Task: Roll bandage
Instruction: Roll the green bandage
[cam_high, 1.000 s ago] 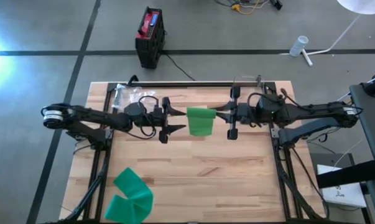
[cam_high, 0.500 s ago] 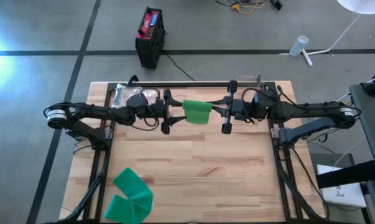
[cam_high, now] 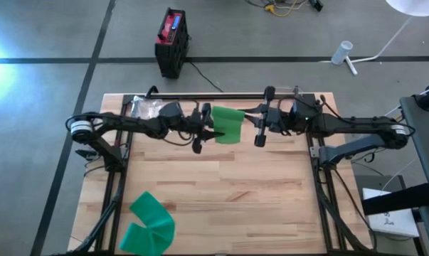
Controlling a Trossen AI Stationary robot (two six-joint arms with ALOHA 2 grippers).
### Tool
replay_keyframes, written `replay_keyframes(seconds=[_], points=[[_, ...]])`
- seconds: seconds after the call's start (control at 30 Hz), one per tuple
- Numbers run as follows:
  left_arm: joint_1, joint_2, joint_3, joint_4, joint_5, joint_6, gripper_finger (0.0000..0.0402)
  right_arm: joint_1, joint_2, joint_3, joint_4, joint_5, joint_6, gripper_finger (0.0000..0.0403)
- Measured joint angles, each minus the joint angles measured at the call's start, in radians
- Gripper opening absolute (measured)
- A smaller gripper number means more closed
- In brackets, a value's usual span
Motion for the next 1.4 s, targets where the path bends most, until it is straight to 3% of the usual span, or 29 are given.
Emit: replay_keyframes(seconds=[0.07,0.23,0.67,0.93,1.2,1.4], points=[[-0.006,-0.004,-0.005,0.000,0.002,-0.006,0.0023,-0.001,-0.006,0.000,-0.010,0.000,-0.002,0.0008],[-0.028,-0.027,-0.018,-0.002,0.003,-0.024,0.0004,-0.010,-0.005,0.000,-0.009,0.000,-0.033,0.0008],[-0.099,-0.157,-0.023,0.003,0.079,-0.118,0.0000,-0.049,0.005,-0.032,-0.040,0.000,-0.081,0.0008],[-0.099,-0.175,-0.017,0.125,0.010,-0.272,0.0000,-0.049,0.018,-0.087,-0.030,0.000,-0.017,0.0009],[-0.094,-0.139,0.043,0.119,0.004,-0.314,0.0000,-0.049,0.116,-0.098,-0.012,0.000,0.033,0.0009],[-0.064,-0.179,0.035,0.124,-0.032,-0.318,0.0000,-0.049,0.114,-0.098,-0.010,-0.007,0.043,0.0009]])
